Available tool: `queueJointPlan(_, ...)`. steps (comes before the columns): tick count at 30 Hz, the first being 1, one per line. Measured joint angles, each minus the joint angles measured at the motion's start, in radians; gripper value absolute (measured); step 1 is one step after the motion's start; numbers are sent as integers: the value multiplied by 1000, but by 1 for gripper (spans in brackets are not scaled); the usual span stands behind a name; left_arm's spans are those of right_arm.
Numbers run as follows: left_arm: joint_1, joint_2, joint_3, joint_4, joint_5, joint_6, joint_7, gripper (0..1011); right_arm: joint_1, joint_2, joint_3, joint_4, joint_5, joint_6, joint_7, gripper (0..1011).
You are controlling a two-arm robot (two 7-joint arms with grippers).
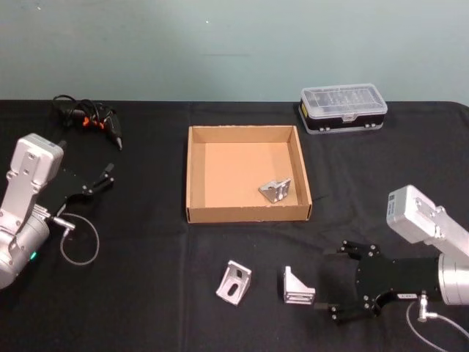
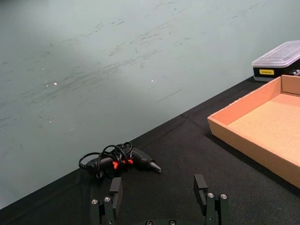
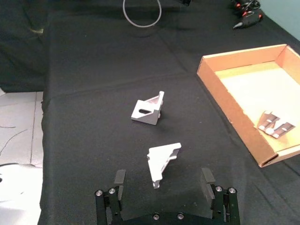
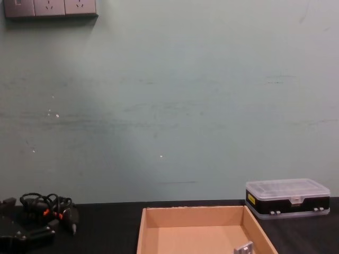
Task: Use one hand to pick up the angle iron from the table and place it into the box.
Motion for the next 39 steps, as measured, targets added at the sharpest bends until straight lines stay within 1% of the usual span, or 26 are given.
queueJointPlan(1, 0, 0, 0, 0, 0, 0, 0, 1000, 6, -1, -9, 3, -5, 0, 1, 1000)
queueJointPlan(7, 0, 0, 0, 0, 0, 0, 0, 1000, 25, -12, -40, 22, -24, -1, 1, 1000)
queueJointPlan(13, 0, 0, 0, 0, 0, 0, 0, 1000, 40, -27, -60, 41, -35, -2, -2, 1000)
queueJointPlan(16, 0, 0, 0, 0, 0, 0, 0, 1000, 51, -41, -74, 57, -41, -4, -3, 1000)
queueJointPlan(29, 0, 0, 0, 0, 0, 0, 0, 1000, 81, -84, -109, 103, -54, -8, -6, 1000)
queueJointPlan(39, 0, 0, 0, 0, 0, 0, 0, 1000, 91, -93, -124, 121, -57, -9, -4, 1000)
